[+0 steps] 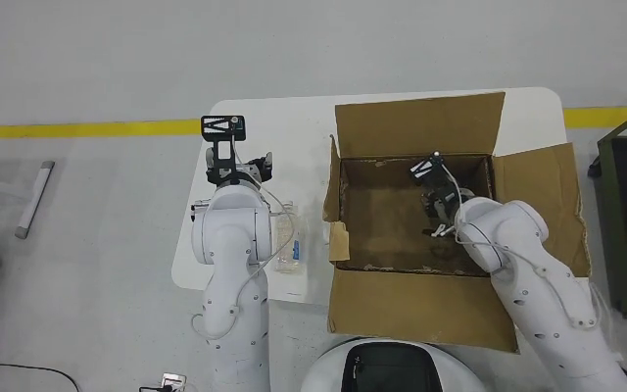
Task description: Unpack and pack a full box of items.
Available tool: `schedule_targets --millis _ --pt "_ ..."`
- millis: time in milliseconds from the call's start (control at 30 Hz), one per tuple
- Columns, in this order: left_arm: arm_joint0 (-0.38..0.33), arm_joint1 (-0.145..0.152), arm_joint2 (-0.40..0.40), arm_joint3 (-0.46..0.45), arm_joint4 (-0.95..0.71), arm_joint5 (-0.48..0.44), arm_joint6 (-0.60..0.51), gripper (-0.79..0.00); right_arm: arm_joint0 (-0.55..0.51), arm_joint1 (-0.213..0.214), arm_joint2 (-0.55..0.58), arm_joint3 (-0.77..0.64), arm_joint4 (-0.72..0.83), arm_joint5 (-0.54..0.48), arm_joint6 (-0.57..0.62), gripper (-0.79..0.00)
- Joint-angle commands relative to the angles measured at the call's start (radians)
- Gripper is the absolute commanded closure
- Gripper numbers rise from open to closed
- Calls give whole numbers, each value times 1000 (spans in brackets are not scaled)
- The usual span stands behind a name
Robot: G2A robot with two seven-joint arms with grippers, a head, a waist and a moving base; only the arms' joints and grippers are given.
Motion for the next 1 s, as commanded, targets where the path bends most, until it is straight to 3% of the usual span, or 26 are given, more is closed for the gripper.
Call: schedule_targets --millis 0,200,300,433,500,600,633,667,967 --pt "0 0 0 0 0 0 0 -785 13 -2 -10 24 -5 5 -5 -480" --pt "0 0 0 0 0 0 0 -785 34 -8 -35 76 -1 11 -2 -486" --pt "0 0 0 0 0 0 0 -785 42 -10 -41 96 4 9 -3 -388" --pt "0 0 0 0 0 0 0 -785 52 -12 -48 117 7 7 -2 -332" --pt "0 0 0 0 0 0 0 -785 54 -13 -49 120 10 6 -1 -268" --pt "0 0 0 0 0 0 0 -785 53 -14 -49 120 9 5 2 -123" --pt "0 0 0 0 0 0 0 -785 53 -14 -48 120 12 5 3 -25" --pt "0 0 0 0 0 0 0 -785 54 -14 -47 122 13 4 2 0" --pt "0 0 0 0 0 0 0 -785 18 -10 -17 -6 28 -7 6 0"
